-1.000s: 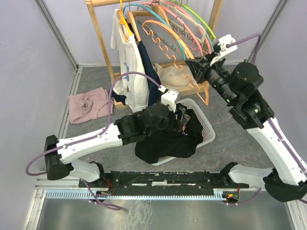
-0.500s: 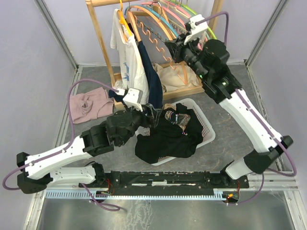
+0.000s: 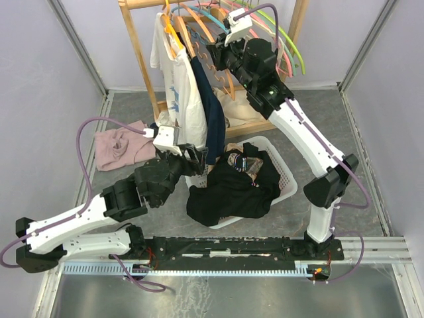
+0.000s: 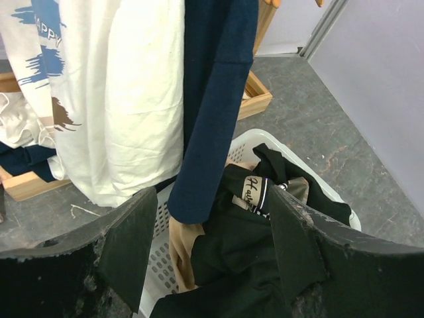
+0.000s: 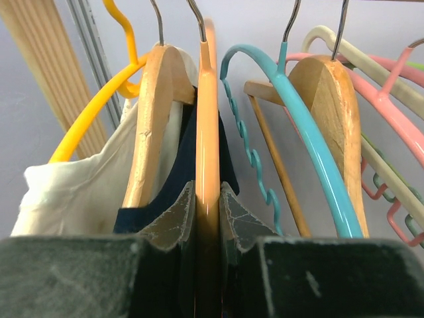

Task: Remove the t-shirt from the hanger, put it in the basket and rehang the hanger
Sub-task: Place the hanger on the clothesline.

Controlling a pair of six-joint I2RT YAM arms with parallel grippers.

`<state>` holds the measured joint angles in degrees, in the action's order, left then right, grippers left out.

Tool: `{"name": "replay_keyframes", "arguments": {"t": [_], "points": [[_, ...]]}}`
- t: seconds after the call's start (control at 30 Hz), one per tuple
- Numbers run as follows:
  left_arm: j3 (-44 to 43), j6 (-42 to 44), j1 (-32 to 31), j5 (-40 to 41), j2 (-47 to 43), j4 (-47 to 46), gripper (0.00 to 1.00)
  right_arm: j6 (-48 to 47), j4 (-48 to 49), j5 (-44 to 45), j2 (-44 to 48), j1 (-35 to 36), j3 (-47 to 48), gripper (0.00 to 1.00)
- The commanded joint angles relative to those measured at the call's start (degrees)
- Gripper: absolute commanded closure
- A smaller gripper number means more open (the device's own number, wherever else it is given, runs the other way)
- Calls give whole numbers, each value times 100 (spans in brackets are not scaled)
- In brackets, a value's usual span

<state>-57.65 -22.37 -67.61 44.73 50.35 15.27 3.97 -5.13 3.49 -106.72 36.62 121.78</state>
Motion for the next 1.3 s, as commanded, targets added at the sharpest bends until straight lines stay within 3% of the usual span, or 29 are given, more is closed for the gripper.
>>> {"name": "replay_keyframes", "arguments": {"t": [0.0,0.6,0.63,0.77,0.9,1.0,1.27], "points": [[57,181,-10,316,-164,-232,26,-141,771,181,-172,7,570,98],[121,234,-8,586,-295,-209,25,101,519,265,-912,-189,1300,98],[112,262,-9,608,-297,-228,25,104,509,266,-864,-198,1225,97],[30,415,-6,672,-248,-314,25,43,473,268,-554,-208,829,66],[-88,551,-7,773,-120,-376,22,-15,349,243,-86,-208,444,43],[-189,778,3,868,0,-510,20,-3,234,90,322,-208,156,39],[-475,838,3,996,111,-247,19,166,-13,-250,1069,-158,-399,38]]}}
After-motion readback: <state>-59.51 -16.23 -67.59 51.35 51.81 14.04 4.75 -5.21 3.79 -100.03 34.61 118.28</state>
